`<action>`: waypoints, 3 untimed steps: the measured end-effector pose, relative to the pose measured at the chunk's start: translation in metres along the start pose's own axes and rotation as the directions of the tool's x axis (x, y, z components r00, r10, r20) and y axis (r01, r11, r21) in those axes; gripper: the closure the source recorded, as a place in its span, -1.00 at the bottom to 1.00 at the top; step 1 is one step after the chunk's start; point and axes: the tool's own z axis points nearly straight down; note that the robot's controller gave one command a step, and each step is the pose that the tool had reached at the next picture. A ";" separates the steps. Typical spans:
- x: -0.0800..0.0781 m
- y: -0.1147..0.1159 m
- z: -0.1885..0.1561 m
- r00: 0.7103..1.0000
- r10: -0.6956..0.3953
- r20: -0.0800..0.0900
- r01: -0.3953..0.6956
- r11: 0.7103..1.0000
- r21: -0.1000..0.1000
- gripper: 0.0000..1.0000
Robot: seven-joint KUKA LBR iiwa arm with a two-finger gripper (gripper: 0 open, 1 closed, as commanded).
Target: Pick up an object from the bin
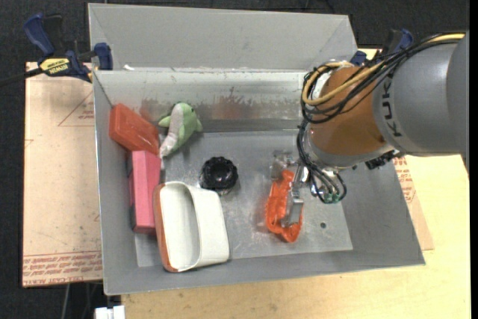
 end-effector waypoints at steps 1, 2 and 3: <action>-0.001 0.000 0.001 1.000 -0.001 0.000 0.001 1.000 0.000 -1.00; -0.025 -0.026 0.009 0.990 -0.144 0.001 0.144 0.990 -0.002 1.00; -0.025 -0.026 0.009 0.990 -0.143 0.002 0.143 0.990 -0.002 1.00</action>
Offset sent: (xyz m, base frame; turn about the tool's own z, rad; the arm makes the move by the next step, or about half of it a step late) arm 0.0228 -0.0275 -0.0109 -0.1472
